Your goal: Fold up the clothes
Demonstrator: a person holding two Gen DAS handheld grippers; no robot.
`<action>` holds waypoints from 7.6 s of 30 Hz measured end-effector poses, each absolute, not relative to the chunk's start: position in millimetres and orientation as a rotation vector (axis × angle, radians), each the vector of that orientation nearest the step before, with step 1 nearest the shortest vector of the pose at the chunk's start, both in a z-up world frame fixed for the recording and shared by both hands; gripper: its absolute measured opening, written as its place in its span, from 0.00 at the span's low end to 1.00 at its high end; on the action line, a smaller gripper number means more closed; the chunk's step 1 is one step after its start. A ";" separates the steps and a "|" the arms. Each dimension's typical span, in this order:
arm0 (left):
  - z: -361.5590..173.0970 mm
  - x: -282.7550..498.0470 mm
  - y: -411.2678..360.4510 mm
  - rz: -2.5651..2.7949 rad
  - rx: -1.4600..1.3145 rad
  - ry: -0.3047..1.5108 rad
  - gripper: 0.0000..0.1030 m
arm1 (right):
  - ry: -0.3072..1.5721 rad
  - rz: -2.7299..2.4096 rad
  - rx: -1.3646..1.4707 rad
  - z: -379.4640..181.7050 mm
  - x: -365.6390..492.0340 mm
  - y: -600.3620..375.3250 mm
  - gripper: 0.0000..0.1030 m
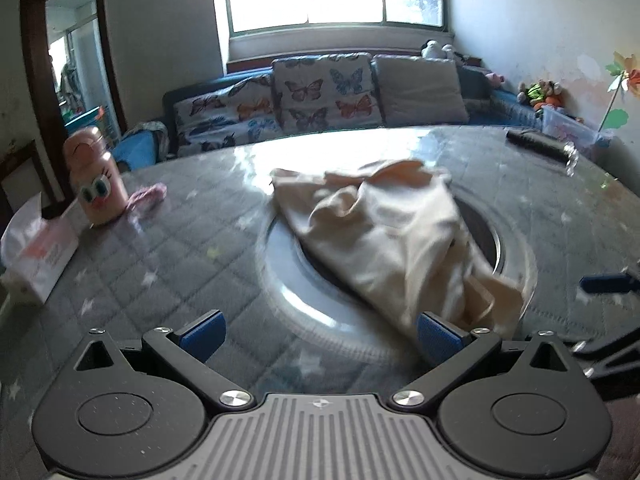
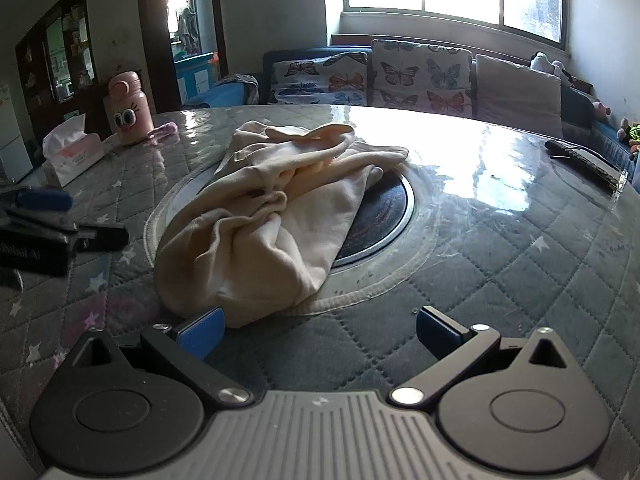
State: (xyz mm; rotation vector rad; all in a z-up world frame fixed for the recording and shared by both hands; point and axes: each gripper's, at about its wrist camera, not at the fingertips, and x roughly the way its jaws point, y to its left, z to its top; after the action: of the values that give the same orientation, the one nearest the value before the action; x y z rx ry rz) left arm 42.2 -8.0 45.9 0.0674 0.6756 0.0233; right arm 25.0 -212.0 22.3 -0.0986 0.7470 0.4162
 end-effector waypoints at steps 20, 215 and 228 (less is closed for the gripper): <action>66.0 155.4 -31.7 -0.047 0.050 0.673 0.79 | 0.806 0.433 -0.067 14.1 65.6 -226.5 1.00; 58.4 -14.2 28.7 -0.372 0.064 0.675 0.09 | 0.785 0.999 -0.329 60.6 -14.0 -146.4 0.06; 14.1 24.7 5.3 -0.429 0.074 0.787 0.09 | 0.822 0.958 -0.347 29.7 11.9 -124.9 0.10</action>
State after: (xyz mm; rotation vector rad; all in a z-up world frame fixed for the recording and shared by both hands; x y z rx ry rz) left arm 24.8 5.3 14.1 0.0736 0.7874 -0.4294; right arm 11.9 -124.9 29.7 -0.3473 0.8220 0.9581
